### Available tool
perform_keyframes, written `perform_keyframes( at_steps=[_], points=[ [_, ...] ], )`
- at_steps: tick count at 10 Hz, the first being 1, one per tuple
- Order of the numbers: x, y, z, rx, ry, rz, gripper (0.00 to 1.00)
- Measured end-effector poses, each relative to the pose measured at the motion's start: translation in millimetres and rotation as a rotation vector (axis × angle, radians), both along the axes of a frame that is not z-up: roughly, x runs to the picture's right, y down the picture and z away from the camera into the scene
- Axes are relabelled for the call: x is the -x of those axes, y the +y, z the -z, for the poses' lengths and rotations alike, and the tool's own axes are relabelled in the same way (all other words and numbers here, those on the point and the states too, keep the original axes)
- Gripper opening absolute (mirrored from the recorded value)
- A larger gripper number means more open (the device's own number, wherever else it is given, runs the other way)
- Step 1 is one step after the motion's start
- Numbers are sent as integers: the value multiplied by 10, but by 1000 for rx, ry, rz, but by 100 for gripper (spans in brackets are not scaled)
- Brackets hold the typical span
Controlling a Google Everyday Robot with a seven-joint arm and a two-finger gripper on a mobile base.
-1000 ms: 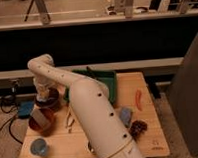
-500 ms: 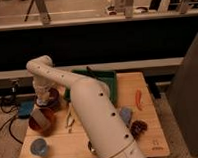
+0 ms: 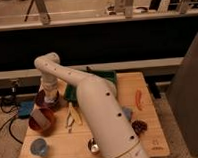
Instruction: Wipe purple bowl with towel
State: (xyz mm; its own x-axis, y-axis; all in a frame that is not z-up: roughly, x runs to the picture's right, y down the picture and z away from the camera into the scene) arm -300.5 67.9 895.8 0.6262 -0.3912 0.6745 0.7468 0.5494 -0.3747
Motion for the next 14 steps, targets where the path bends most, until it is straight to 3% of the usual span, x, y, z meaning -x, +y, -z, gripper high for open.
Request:
perform_keyframes(
  at_steps=[3, 6, 11, 14],
  points=[
    [-26, -169, -146, 7, 19, -19, 0],
    [230, -261, -217, -4, -17, -49, 0],
    [434, -104, -156, 23, -92, -57, 0],
    [464, 105, 18, 59, -137, -37, 0]
  ],
)
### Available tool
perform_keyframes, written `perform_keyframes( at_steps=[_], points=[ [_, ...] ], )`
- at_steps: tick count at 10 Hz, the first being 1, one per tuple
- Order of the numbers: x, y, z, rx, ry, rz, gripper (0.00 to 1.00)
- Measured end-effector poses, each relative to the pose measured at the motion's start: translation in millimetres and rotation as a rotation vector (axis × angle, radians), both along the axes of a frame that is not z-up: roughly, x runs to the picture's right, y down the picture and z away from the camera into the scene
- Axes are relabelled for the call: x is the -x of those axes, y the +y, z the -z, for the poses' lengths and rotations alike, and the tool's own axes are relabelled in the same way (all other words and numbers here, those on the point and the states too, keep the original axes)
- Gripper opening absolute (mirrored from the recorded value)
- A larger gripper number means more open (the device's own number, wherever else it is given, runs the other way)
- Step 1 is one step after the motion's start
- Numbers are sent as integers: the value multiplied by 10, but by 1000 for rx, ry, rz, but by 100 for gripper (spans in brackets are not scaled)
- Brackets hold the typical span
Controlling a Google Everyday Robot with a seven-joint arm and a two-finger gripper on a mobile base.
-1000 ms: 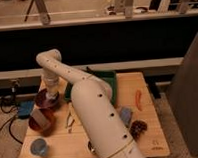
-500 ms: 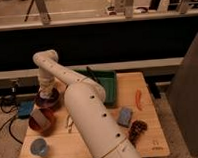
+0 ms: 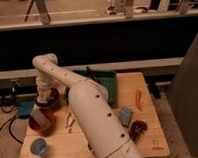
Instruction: Wipe purple bowl with towel
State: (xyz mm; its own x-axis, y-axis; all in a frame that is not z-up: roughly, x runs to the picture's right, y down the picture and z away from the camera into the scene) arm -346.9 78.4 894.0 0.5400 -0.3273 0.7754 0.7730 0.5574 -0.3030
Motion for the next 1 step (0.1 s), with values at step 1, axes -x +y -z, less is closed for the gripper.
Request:
perform_keyframes(
  at_steps=[1],
  points=[
    [-48, 49, 55, 7, 1, 9, 0]
  ],
)
